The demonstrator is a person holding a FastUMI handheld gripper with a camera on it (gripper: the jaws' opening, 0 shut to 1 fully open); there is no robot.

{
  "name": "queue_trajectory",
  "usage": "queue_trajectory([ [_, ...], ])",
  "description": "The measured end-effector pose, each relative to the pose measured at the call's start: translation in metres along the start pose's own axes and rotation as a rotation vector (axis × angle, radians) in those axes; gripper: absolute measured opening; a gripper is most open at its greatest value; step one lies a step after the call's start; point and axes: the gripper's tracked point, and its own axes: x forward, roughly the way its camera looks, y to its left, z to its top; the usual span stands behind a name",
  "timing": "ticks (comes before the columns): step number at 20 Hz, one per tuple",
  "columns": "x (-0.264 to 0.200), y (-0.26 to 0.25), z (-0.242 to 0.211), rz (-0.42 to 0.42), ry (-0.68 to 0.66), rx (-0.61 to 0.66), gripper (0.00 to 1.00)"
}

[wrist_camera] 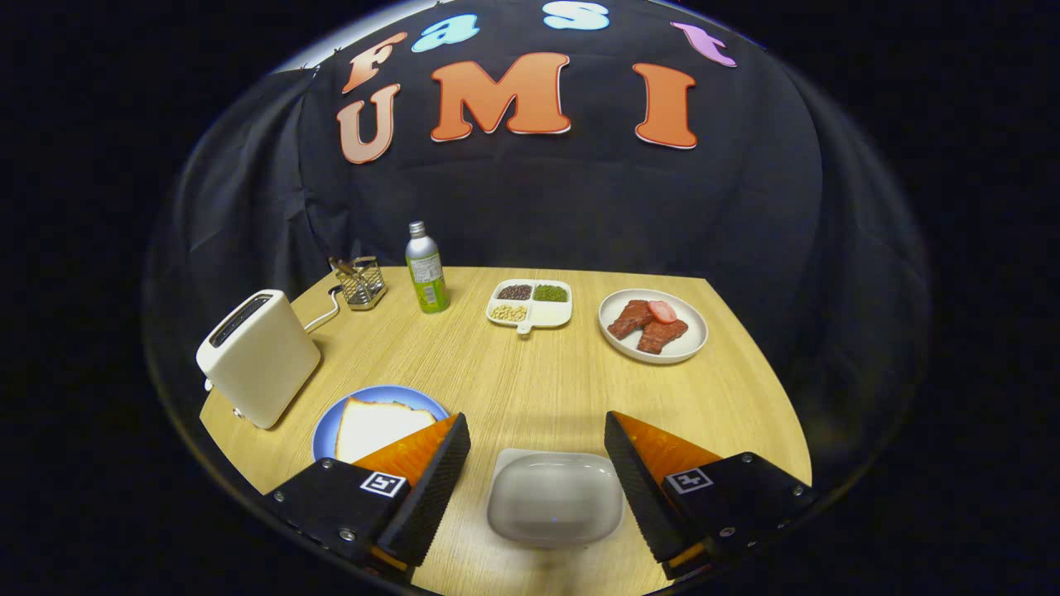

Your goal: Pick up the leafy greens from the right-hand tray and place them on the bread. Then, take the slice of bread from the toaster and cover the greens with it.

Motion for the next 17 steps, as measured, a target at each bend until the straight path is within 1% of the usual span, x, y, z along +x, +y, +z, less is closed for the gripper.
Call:
queue_trajectory([
  [4,-0.029,-0.027,0.040,-0.032,-0.096,0.042,0.98],
  [9,-0.067,-0.046,0.081,-0.058,-0.205,0.067,0.98],
  [11,-0.078,-0.052,0.088,-0.069,-0.233,0.060,0.97],
  [17,-0.094,-0.072,0.087,-0.104,-0.249,0.060,0.97],
])
